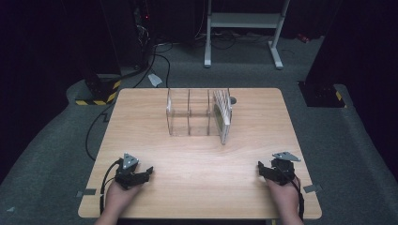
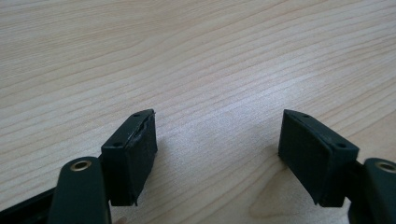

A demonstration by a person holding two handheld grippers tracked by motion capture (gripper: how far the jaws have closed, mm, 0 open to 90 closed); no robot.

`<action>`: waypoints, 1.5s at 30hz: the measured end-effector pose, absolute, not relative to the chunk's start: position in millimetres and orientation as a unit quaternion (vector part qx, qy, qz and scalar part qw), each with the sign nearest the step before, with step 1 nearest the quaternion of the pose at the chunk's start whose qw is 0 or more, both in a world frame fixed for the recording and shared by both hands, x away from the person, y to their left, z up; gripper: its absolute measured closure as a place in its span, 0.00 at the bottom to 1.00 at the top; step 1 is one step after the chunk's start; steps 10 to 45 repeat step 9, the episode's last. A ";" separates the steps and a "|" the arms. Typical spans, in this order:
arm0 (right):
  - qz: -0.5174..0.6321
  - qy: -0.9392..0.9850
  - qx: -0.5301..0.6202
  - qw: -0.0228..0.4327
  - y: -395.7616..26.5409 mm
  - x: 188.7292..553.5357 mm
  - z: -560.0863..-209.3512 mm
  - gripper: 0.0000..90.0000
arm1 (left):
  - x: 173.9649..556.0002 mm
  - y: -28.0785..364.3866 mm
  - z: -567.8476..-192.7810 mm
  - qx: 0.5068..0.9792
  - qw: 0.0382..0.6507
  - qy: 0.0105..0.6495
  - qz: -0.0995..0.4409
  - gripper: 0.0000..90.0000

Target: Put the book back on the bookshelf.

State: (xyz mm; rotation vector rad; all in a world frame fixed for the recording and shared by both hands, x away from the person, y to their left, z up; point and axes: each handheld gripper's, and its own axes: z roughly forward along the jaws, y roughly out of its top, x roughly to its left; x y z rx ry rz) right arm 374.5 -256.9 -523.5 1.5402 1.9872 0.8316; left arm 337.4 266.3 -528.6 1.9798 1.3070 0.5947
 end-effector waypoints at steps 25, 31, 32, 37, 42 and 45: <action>0.303 0.726 0.567 0.247 -254.4 375.6 -523.6 0.25 | 337.9 266.1 -528.8 0.760 0.343 0.502 0.230 0.31; 0.303 0.726 0.567 0.247 -254.4 375.6 -523.6 0.25 | 337.9 266.1 -528.8 0.760 0.343 0.502 0.230 0.31; 0.303 0.726 0.567 0.247 -254.4 375.6 -523.6 0.25 | 337.9 266.1 -528.8 0.760 0.343 0.502 0.230 0.31; 0.303 0.726 0.567 0.247 -254.4 375.6 -523.6 0.25 | 337.9 266.1 -528.8 0.760 0.343 0.502 0.230 0.31; 0.303 0.726 0.567 0.247 -254.4 375.6 -523.6 0.25 | 337.9 266.1 -528.8 0.760 0.343 0.502 0.230 0.31; 0.303 0.726 0.567 0.247 -254.4 375.6 -523.6 0.25 | 337.9 266.1 -528.8 0.760 0.343 0.502 0.230 0.31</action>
